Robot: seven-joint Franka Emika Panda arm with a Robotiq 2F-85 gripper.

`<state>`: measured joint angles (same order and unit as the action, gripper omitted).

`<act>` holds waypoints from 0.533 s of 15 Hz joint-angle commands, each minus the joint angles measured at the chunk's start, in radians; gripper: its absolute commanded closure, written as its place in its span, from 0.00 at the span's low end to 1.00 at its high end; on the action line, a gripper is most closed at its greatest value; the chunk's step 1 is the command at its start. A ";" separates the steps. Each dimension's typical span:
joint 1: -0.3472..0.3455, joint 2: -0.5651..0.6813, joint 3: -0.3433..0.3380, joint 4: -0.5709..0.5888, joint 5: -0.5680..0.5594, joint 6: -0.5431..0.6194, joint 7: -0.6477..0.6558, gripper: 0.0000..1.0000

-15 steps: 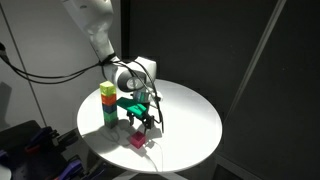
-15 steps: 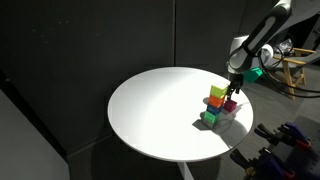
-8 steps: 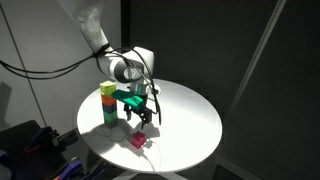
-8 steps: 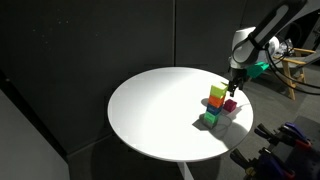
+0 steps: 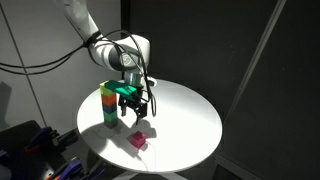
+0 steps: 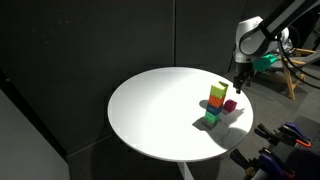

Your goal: Put the pink block on the table

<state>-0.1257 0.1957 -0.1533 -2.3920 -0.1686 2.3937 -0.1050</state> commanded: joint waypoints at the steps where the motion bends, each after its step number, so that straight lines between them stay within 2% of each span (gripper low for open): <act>1: 0.003 -0.095 0.001 -0.045 -0.020 -0.056 0.018 0.00; 8: 0.001 -0.212 0.013 -0.102 -0.002 -0.070 -0.010 0.00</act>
<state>-0.1239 0.0608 -0.1470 -2.4530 -0.1687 2.3432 -0.1053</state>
